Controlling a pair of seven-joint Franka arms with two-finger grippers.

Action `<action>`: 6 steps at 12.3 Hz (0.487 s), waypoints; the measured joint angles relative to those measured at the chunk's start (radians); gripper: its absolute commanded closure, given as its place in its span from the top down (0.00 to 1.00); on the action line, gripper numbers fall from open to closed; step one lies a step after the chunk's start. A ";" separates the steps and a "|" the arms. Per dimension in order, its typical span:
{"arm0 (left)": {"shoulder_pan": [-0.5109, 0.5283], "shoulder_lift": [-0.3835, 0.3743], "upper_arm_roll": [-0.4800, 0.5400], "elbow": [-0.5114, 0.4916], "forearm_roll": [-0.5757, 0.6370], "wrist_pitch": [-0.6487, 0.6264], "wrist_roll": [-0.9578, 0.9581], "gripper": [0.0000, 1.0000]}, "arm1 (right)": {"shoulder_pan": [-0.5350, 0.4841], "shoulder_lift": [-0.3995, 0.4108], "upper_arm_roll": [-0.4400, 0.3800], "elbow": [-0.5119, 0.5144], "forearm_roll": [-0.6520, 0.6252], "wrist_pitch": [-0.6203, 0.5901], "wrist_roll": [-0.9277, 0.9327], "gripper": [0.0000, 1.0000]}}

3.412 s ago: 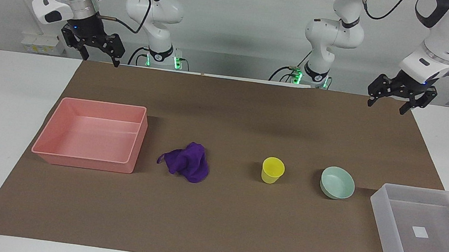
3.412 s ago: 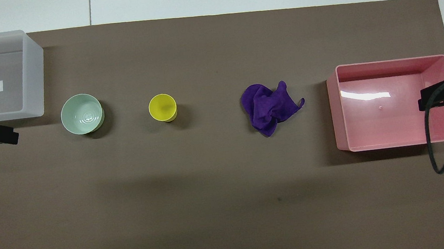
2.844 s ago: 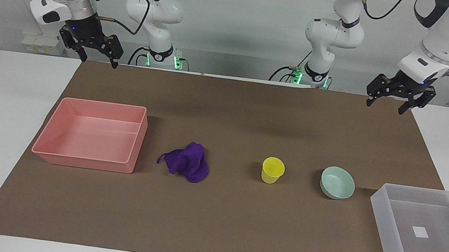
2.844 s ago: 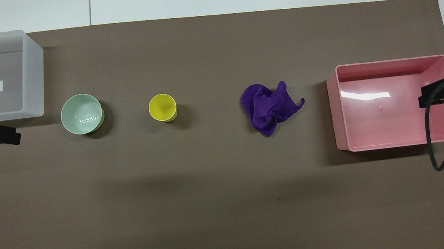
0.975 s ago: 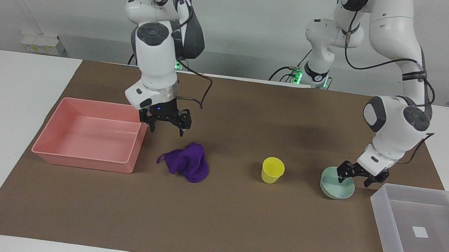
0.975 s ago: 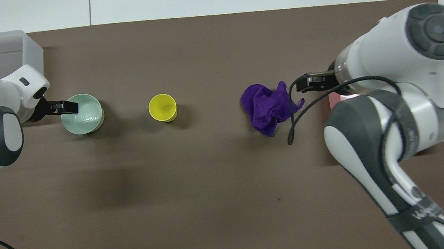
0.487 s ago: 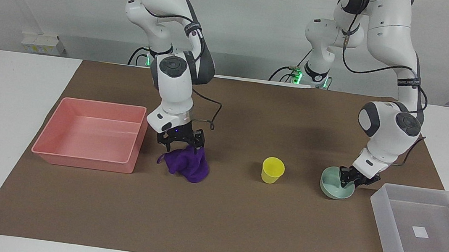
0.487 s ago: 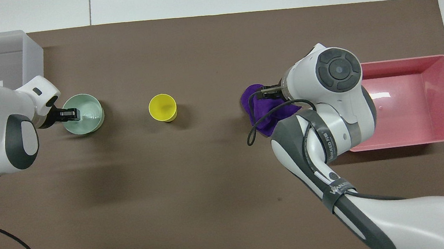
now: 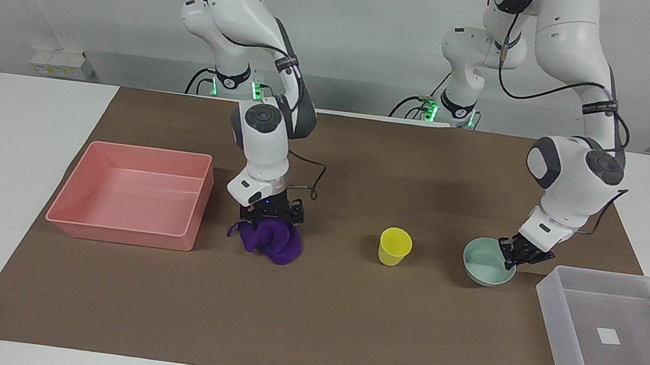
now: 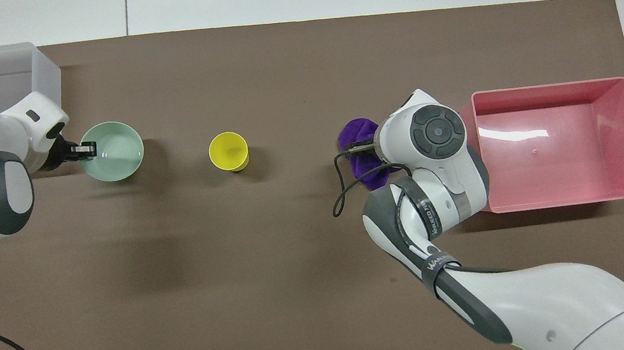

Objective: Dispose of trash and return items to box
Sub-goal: 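Grasp the green bowl with the left gripper while the right gripper grasps the cloth, then place the bowl in the clear box while the right gripper carries the cloth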

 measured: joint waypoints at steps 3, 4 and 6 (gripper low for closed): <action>0.056 0.003 0.004 0.124 0.001 -0.035 -0.002 0.00 | 0.011 0.004 0.000 0.002 0.000 -0.008 0.020 0.00; 0.079 0.021 0.005 0.153 0.001 -0.036 -0.001 0.00 | 0.015 0.001 0.000 0.005 0.000 -0.024 0.040 0.00; 0.136 0.097 0.007 0.253 0.010 -0.053 -0.001 0.00 | 0.017 -0.024 0.000 0.020 0.000 -0.074 0.059 0.00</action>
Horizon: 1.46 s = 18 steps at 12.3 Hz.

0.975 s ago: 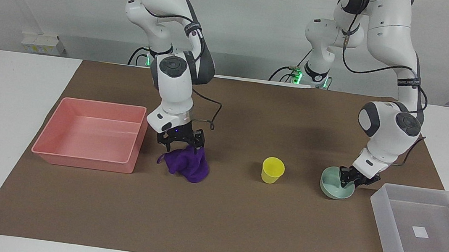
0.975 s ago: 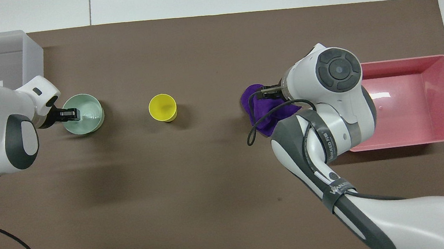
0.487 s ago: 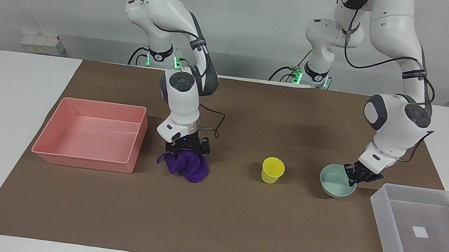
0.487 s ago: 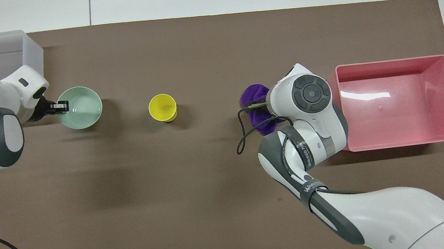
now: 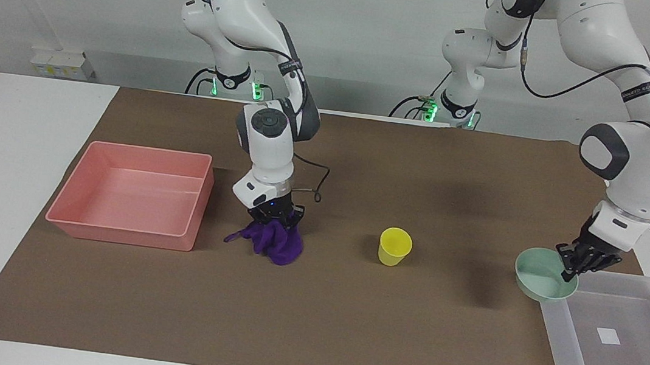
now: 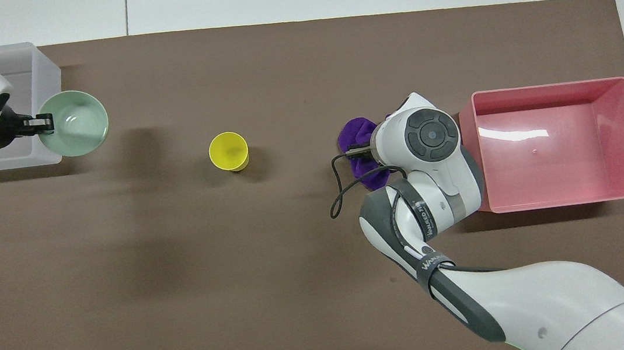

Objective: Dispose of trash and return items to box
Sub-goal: 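Place the bowl in the clear box while the right gripper carries the cloth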

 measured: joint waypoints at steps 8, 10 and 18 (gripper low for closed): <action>0.164 0.287 0.000 0.345 0.047 0.001 0.002 0.00 | -0.016 -0.221 -0.011 0.071 -0.001 -0.271 0.020 0.00; 0.166 0.317 -0.001 0.340 0.049 0.036 0.002 0.00 | -0.048 -0.274 -0.013 0.082 -0.003 -0.323 0.020 0.00; 0.163 0.315 -0.007 0.263 0.089 0.103 0.007 1.00 | -0.363 -0.407 -0.016 0.054 -0.063 -0.438 -0.307 0.00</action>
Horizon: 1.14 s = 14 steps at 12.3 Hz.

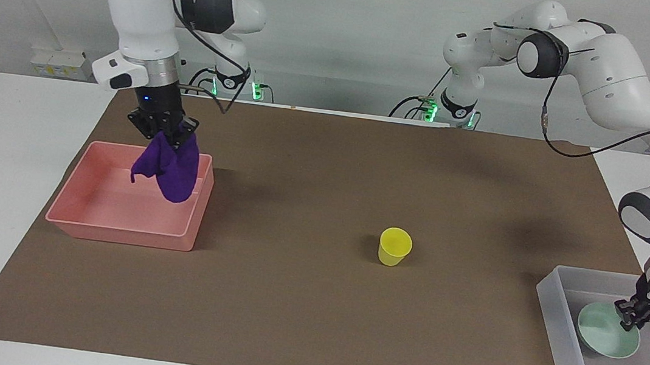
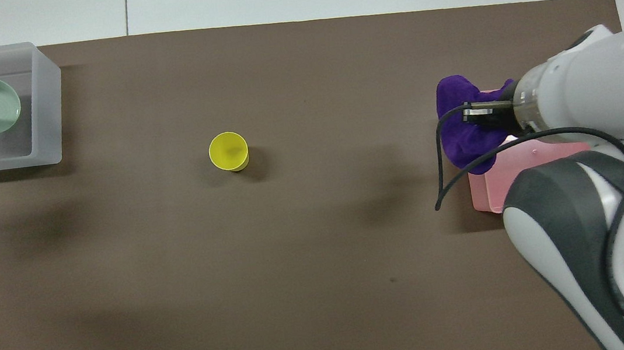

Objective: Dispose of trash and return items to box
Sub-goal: 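Place the bowl in the clear box while the right gripper carries the cloth, then lower the purple cloth into the pink tray and open the right gripper, then reach the left gripper to the yellow cup and grasp it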

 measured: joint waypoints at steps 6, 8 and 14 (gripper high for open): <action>-0.085 -0.150 -0.024 -0.002 0.004 -0.144 0.016 1.00 | -0.123 0.009 0.000 -0.250 0.000 0.261 -0.124 0.00; -0.151 -0.240 -0.028 -0.067 0.004 -0.194 0.016 1.00 | -0.134 0.022 -0.001 -0.311 0.000 0.323 -0.124 0.00; -0.432 -0.388 -0.031 -0.339 0.004 -0.141 -0.098 1.00 | -0.168 0.124 0.000 -0.380 0.000 0.502 -0.124 0.23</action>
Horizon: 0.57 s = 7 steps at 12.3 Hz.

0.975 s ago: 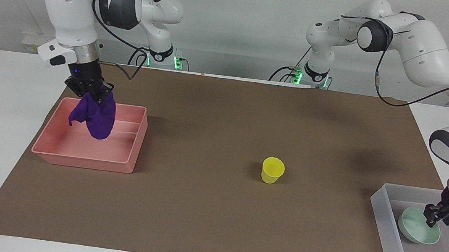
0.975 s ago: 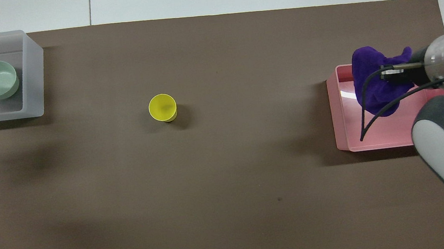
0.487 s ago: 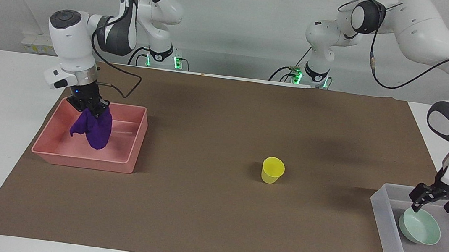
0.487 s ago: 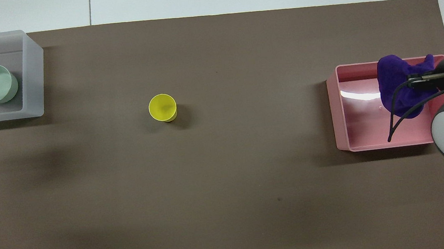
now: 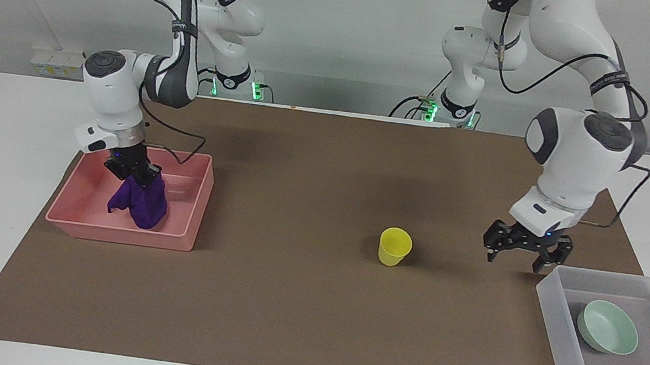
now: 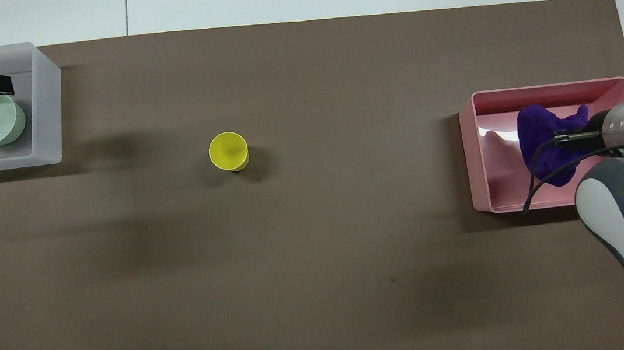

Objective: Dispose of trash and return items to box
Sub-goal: 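Reach the left gripper to the yellow cup and grasp it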

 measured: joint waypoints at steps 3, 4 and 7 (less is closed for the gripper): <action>-0.114 -0.003 -0.001 -0.068 0.000 0.058 -0.156 1.00 | -0.004 0.020 0.000 -0.002 0.000 0.009 0.000 1.00; -0.154 -0.001 -0.001 -0.089 0.000 0.079 -0.206 1.00 | -0.004 0.021 0.001 -0.002 0.000 0.009 0.000 1.00; -0.217 0.013 0.000 -0.154 0.000 0.143 -0.270 0.73 | -0.002 0.016 0.005 0.006 0.000 0.009 0.000 1.00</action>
